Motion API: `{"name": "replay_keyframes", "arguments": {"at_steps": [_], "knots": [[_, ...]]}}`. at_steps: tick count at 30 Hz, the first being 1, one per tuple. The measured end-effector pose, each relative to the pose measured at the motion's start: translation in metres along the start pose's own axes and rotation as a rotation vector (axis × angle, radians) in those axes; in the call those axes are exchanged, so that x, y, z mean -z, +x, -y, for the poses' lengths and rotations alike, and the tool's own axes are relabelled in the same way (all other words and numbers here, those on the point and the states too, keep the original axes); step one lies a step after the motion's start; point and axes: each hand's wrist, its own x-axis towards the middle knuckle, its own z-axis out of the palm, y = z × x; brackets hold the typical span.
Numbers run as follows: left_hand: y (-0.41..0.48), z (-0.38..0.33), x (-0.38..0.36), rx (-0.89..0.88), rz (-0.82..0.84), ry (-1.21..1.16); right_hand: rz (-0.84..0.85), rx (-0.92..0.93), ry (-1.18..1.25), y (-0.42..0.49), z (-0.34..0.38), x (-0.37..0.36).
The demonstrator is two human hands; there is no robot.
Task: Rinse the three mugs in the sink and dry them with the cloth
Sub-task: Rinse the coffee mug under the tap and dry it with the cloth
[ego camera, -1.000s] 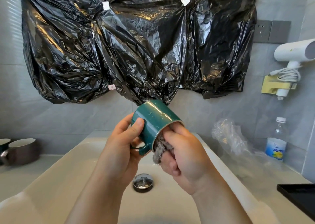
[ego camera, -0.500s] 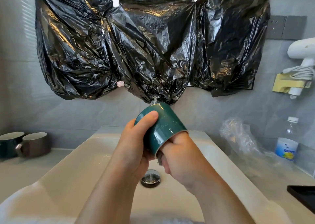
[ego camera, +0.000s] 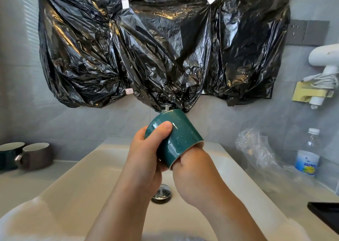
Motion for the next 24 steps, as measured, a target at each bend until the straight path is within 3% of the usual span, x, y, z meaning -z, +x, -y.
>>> {"name": "replay_keyframes", "arguments": {"at_steps": [4, 6, 8, 9, 11, 13, 15, 17, 21, 24], "knots": [[0.001, 0.001, -0.002, -0.037, 0.059, -0.063, 0.145, -0.191, 0.600, -0.001, 0.006, 0.006], [0.000, 0.001, -0.003, -0.023, 0.084, -0.113, 0.220, -0.298, 1.053, 0.001, 0.009, 0.010], [-0.003, 0.000, -0.004, -0.021, 0.097, -0.120, 0.312, -0.312, 1.457, 0.005, 0.016, 0.012], [-0.003, 0.000, -0.004, -0.023, 0.101, -0.123, 0.321, -0.288, 1.515, 0.005, 0.017, 0.011], [-0.001, 0.000, -0.001, -0.029, 0.113, -0.146, 0.269, -0.256, 1.385, 0.005, 0.015, 0.005], [0.000, -0.002, 0.002, -0.021, 0.118, -0.146, 0.213, -0.185, 1.082, 0.002, 0.010, 0.003], [0.003, -0.001, 0.006, -0.029, 0.119, -0.142, 0.222, -0.093, 0.819, 0.002, 0.005, 0.004], [0.005, 0.000, 0.009, -0.053, 0.117, -0.165, 0.274, -0.042, 0.710, 0.002, 0.003, 0.010], [0.005, 0.003, 0.008, -0.068, 0.131, -0.188, 0.328, -0.017, 0.742, 0.003, 0.002, 0.021], [0.004, 0.003, 0.006, -0.122, 0.117, -0.210, 0.360, -0.116, 1.156, 0.003, 0.004, 0.023]]}}
